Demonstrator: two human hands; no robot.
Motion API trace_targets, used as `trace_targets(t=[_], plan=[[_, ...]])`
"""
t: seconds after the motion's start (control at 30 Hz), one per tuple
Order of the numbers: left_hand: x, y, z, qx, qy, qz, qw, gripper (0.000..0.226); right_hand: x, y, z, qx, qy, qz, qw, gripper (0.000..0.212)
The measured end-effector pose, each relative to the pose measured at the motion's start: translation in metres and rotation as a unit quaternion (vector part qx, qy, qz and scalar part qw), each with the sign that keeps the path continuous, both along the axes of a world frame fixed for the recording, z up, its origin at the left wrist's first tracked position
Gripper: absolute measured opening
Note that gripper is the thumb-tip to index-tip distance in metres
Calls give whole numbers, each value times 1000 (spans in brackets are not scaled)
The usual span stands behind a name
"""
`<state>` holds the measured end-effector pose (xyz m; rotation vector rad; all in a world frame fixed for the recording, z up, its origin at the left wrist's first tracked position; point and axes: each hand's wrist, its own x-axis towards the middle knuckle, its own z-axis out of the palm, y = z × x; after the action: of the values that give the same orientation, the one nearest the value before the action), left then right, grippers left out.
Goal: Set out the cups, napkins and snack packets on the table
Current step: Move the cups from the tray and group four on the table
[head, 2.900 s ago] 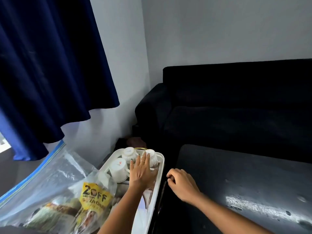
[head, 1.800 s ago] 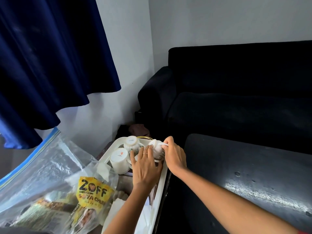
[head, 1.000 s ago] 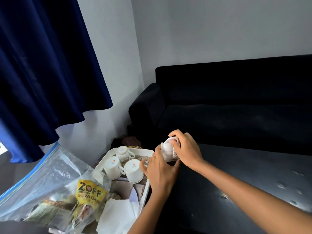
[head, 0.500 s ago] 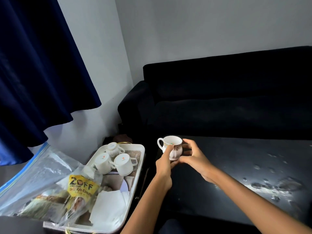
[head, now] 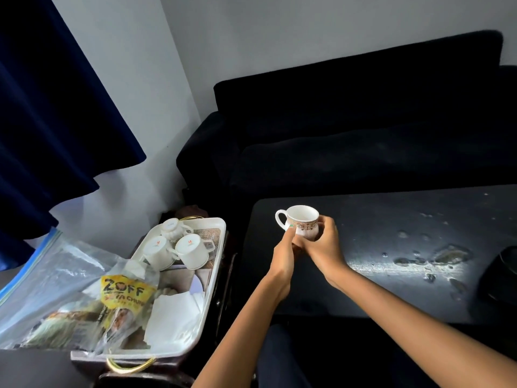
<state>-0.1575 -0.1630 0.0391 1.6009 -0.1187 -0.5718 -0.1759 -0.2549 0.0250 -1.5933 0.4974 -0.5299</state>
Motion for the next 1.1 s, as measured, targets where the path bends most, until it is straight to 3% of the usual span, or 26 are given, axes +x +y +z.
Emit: trace_targets(t=[0.17,0.3,0.47,0.7,0.9,1.1], plan=[[-16,-8,-21,109,-47,-13,993,57,-12,-15,-22,-8,28,-61,998,62],[-25,-17,-39,118,-83,-46,988,54,-22,-29,-48,-6,53,-41,998,60],[-26,-27,-66,174,-56,-107,977,59,-26,-41,-81,-2,88,-11,996,58],[-17,-37,-93,304,-72,-164,936,72,-16,-53,-119,-25,119,-18,992,59],[-3,-45,-115,396,-104,-191,892,77,-6,-58,-132,-125,164,-60,977,61],[-3,-43,-141,418,-164,-189,873,85,-6,-58,-142,-170,170,-81,967,67]])
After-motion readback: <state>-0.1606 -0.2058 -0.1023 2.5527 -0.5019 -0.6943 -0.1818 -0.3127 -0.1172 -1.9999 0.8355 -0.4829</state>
